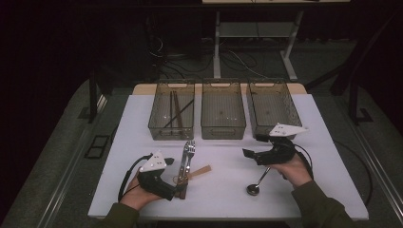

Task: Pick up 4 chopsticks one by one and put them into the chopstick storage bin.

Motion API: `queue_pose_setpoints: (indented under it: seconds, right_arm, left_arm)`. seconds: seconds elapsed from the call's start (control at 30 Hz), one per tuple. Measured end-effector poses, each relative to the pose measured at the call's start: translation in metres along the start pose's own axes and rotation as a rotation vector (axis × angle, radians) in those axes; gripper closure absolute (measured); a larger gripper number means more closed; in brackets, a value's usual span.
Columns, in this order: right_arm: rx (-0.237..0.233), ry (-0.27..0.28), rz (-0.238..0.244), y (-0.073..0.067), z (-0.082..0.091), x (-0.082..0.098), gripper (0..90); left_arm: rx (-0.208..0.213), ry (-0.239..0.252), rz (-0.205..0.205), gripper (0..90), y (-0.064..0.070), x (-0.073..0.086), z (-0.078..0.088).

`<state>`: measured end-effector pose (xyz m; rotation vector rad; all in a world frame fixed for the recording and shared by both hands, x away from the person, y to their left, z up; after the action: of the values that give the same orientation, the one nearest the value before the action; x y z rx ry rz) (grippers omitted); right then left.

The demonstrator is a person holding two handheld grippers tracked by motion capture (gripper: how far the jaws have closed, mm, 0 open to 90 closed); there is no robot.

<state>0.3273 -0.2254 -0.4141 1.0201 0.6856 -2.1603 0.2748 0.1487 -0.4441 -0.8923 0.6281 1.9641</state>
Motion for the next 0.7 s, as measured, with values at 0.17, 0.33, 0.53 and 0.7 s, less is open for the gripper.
queue_pose_setpoints:
  seconds: [0.17,0.33,0.53,0.7]
  right_arm:
    - [0.016,0.009,-0.016,-0.002,0.013,0.021,16.5]
    - [0.049,-0.028,-0.014,-0.003,0.020,0.044,16.5]
    - [0.082,-0.029,-0.011,0.000,0.030,0.057,16.5]
    - [0.101,-0.023,-0.023,0.001,0.039,0.065,16.5]
  left_arm:
    - [0.000,0.001,0.003,0.0,0.000,0.000,-0.001]
    - [-0.005,0.002,-0.002,0.0,0.001,-0.001,0.000]
    - [-0.009,-0.006,0.000,0.0,0.000,-0.001,-0.001]
    - [-0.008,-0.011,-0.004,1.2,-0.001,-0.002,0.000]
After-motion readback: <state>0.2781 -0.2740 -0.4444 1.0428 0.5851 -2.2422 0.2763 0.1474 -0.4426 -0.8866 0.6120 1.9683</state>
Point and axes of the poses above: each handheld gripper's, and its own axes: z roughly backward along the jaws, x roughly out of its underside, y roughly to its right, the point moved 2 cm from there along -z, roughly forward along the jaws, and after that the axes turned 5 degrees about -y, right-handed, at the moved point
